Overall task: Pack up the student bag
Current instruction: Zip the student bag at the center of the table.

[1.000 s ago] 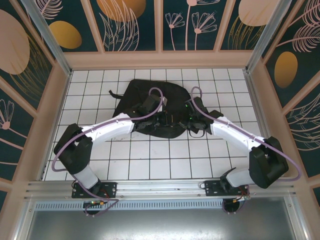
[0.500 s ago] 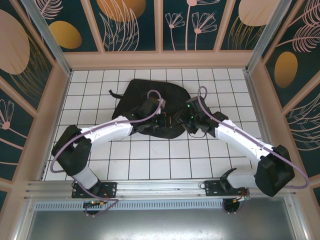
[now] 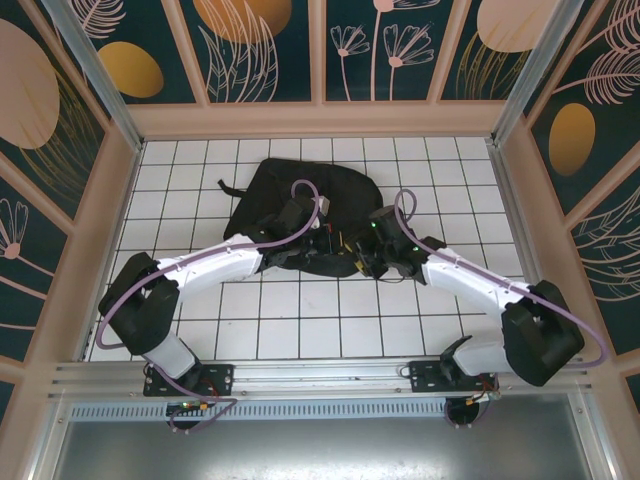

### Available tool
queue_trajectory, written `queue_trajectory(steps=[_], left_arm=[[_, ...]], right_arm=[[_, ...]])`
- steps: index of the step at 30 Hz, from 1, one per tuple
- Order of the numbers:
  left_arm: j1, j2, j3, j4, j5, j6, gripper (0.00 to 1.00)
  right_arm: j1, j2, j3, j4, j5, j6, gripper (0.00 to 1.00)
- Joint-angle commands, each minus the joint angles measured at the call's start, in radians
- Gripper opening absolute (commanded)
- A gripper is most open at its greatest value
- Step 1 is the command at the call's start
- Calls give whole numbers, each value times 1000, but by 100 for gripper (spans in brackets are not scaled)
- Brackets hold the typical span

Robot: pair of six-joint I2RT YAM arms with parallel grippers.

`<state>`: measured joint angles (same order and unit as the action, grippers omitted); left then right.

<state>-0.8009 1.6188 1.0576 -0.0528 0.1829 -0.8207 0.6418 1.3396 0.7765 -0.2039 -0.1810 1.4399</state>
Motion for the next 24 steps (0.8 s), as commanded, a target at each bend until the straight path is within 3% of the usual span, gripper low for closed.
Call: queue_trajectory(steps=[1,4,7,17,24], left_arm=[[-4,-31,-13,33,23,-16,0],[-4,-40,-13,31,19,-14,0],[-4,-48,-22,33,21,-14,0],[-4,-110,-37,-151,-166,25,0],[-4,-158,-79,-157,-199,35,0]], right_arm=[[13,46,-6,67,16,18,45],[21,67,-16,86,35,19,33],[21,59,-46,123,52,17,0],[45,-2,11,-51,218,-50,0],[52,8,7,-66,264,-87,0]])
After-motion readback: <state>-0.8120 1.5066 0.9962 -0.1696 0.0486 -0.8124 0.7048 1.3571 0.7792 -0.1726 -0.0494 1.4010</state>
